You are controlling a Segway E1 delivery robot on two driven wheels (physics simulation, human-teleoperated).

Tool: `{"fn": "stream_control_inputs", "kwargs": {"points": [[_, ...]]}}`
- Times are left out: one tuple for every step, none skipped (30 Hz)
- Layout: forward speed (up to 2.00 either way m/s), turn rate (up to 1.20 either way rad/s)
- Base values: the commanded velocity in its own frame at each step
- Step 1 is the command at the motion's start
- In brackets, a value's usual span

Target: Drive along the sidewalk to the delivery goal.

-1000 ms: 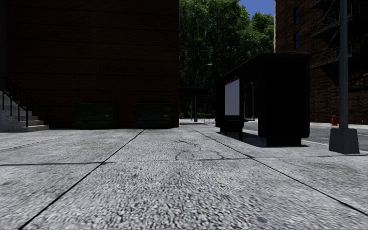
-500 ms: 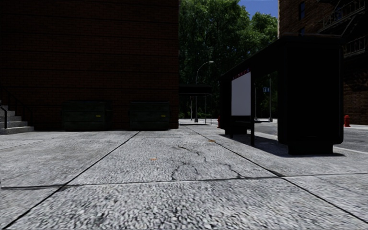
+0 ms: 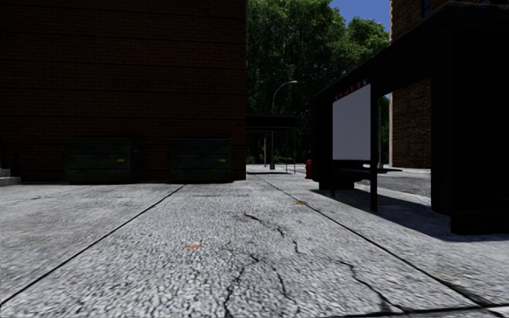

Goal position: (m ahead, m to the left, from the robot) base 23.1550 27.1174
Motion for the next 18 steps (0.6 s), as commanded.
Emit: {"fn": "stream_control_inputs", "kwargs": {"points": [[2.00, 0.00], [2.00, 0.00], [2.00, 0.00], [2.00, 0.00], [2.00, 0.00], [2.00, 0.00], [2.00, 0.00], [2.00, 0.00], [2.00, 0.00], [2.00, 0.00], [2.00, 0.00], [2.00, 0.00], [2.00, 0.00], [2.00, 0.00], [2.00, 0.00], [2.00, 0.00], [2.00, 0.00], [2.00, 0.00]]}}
